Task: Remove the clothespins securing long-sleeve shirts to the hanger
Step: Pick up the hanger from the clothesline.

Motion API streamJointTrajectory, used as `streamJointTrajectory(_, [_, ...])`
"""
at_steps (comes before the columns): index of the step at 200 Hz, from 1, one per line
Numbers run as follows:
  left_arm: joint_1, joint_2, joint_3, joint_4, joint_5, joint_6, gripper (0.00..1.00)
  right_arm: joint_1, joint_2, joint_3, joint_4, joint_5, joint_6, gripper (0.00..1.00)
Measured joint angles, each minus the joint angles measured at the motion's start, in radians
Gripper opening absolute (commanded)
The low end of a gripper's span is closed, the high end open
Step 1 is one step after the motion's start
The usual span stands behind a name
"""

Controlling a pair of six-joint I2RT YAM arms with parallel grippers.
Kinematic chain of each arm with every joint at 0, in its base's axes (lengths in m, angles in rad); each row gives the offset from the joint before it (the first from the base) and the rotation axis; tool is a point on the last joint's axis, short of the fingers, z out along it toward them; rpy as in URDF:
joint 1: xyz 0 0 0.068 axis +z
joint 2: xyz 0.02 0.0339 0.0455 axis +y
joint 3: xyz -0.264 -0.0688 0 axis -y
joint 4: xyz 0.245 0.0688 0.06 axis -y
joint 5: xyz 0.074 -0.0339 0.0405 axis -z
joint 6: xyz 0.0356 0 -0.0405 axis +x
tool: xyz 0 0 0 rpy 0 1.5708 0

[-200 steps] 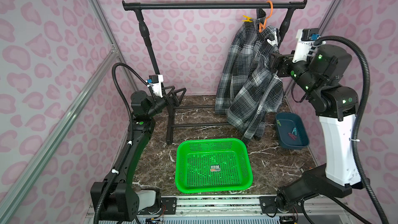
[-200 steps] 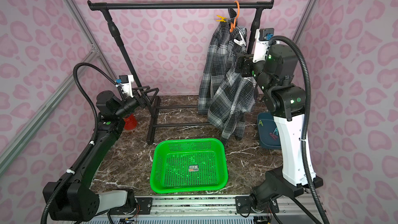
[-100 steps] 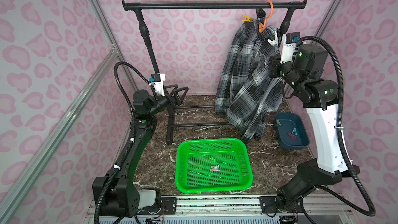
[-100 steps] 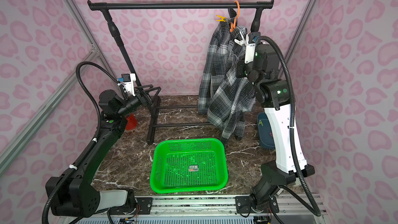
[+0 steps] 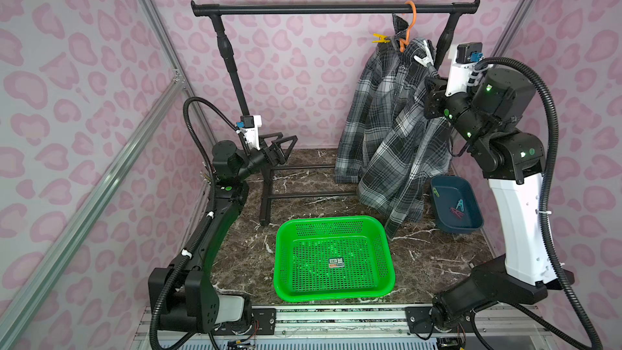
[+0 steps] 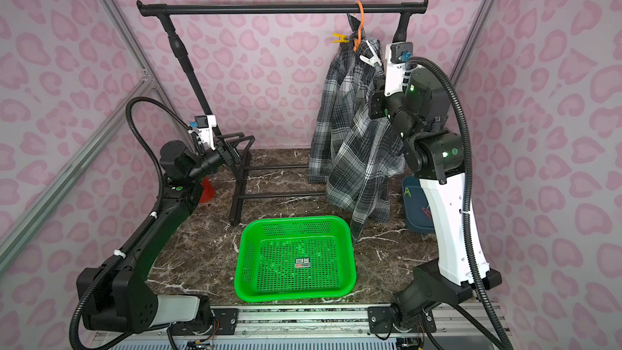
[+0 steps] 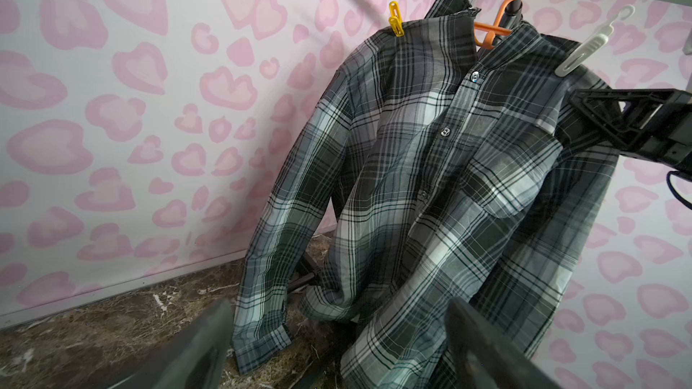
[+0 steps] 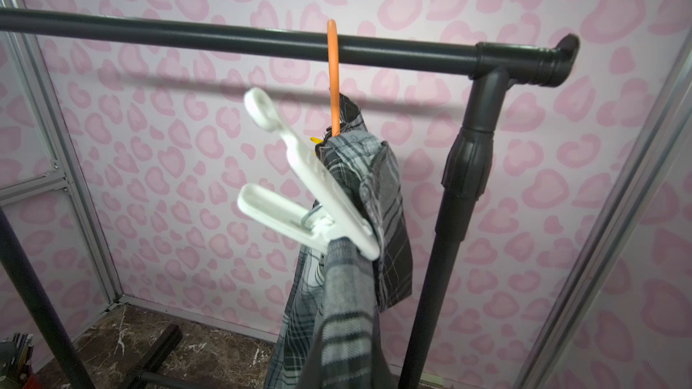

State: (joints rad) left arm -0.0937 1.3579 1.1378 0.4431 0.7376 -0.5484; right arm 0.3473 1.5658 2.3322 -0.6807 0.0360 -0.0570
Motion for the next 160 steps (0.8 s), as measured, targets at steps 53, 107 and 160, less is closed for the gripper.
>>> streamJointTrajectory(53, [-0.035,0.032,0.023,-0.033,-0.004,0.037,0.91,0.013,-0.027,-0.021,0.125,-0.029,-0.026,0.00])
streamJointTrajectory(107, [-0.088,0.093,0.084,-0.058,-0.029,0.072,0.90,0.019,-0.006,0.025,0.156,-0.056,-0.025,0.00])
streamJointTrajectory(160, [-0.100,0.156,0.116,-0.048,-0.040,0.052,0.90,0.021,-0.027,-0.040,0.138,-0.069,-0.025,0.00])
